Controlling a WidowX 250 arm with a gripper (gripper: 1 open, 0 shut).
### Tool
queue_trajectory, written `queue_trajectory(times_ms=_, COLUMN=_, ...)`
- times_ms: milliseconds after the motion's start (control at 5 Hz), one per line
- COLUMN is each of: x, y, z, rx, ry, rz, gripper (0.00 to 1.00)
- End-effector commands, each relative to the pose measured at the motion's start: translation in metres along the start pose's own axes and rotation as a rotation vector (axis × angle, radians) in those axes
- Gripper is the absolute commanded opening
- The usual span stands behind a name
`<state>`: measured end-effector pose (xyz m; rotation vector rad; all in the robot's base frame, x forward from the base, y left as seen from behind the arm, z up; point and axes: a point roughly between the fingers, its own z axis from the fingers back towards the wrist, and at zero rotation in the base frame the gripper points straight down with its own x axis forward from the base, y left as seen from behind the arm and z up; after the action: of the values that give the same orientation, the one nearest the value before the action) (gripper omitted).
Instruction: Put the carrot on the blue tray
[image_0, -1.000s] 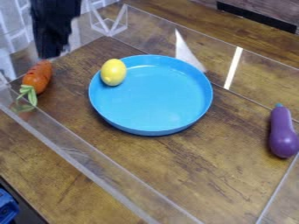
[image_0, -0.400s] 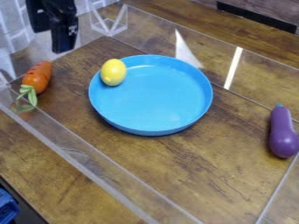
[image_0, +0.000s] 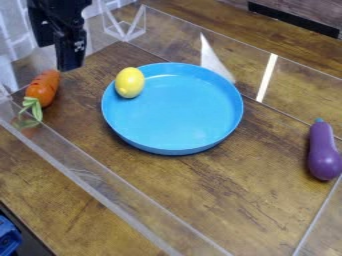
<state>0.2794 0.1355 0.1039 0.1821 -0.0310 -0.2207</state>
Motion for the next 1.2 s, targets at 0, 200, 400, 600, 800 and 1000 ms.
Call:
queue_trajectory(times_ms=0, x=0.009, y=0.023, z=0.002, rx=0.031, ry=-0.051, rz=0.009, gripper=1.0)
queue_trajectory(times_ms=200, x=0.004, y=0.027, z=-0.007, rx=0.025, ry=-0.046, rz=0.037, gripper=1.0)
queue_trajectory(times_ms=400, x=0.002, y=0.03, z=-0.016, rx=0.019, ry=-0.038, rz=0.068, gripper=1.0)
queue_trajectory(times_ms=600, x=-0.001, y=0.033, z=-0.024, rx=0.014, ry=-0.031, rz=0.102, gripper=1.0)
queue_trajectory(times_ms=800, x=-0.001, y=0.032, z=-0.04, rx=0.009, ry=-0.021, rz=0.158, gripper=1.0)
queue_trajectory(times_ms=1000, x=0.0, y=0.029, z=-0.057, rx=0.007, ry=-0.013, rz=0.215, gripper=1.0)
